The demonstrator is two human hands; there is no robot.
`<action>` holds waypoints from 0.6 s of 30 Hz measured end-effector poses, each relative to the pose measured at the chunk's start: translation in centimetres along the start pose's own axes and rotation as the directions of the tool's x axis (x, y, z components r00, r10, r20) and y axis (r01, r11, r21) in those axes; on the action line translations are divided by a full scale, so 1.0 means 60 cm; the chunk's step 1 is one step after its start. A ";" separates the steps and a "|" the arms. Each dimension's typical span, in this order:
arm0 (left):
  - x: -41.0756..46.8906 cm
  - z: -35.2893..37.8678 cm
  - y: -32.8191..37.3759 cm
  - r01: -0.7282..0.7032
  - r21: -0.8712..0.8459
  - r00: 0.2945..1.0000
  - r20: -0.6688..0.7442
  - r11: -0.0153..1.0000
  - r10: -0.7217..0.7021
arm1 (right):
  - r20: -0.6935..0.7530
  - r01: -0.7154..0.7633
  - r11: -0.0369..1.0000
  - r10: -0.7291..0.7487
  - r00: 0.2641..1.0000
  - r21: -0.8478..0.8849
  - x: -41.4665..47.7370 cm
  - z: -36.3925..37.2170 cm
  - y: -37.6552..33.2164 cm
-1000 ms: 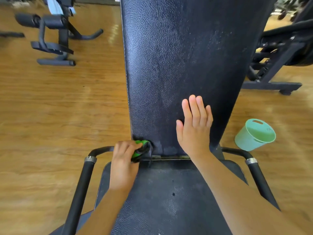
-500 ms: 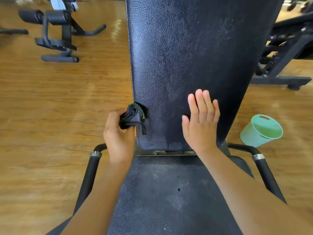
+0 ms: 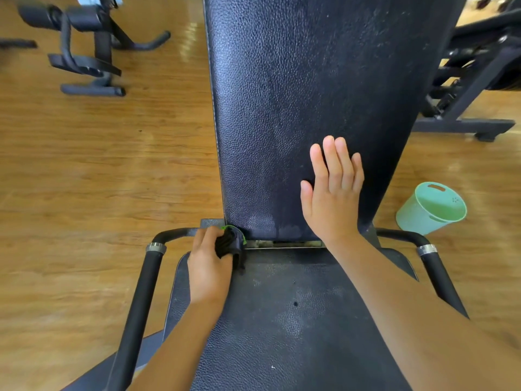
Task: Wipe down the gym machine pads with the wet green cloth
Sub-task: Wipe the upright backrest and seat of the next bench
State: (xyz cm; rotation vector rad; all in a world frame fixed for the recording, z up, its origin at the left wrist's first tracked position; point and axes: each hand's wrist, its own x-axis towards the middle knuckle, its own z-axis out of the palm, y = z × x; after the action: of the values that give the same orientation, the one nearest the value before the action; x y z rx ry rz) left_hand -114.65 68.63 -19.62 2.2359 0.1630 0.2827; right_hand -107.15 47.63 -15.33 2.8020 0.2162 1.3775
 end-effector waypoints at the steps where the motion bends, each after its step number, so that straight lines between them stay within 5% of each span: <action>1: 0.000 -0.004 0.010 -0.009 -0.036 1.000 -0.026 0.999 0.008 | -0.002 0.002 1.000 -0.002 1.000 -0.002 0.000 -0.001 0.000; 5: 0.024 -0.010 0.043 0.043 -0.225 0.960 -0.261 0.973 -0.103 | 0.008 0.005 1.000 -0.005 1.000 0.008 0.000 -0.005 0.000; 8: 0.029 0.001 0.062 0.114 -0.285 0.936 -0.292 0.952 -0.200 | 0.012 0.022 0.999 -0.022 1.000 0.025 0.000 -0.007 0.003; 18: 0.006 0.032 0.088 0.126 -0.093 0.926 -0.347 0.988 -0.151 | 0.018 0.045 0.999 -0.045 0.999 0.001 -0.005 -0.001 0.010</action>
State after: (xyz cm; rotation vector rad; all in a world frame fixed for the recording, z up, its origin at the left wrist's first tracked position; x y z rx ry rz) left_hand -113.70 63.96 -16.60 2.0756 0.4949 0.6038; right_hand -107.33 46.96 -15.50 2.7903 0.2779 1.3423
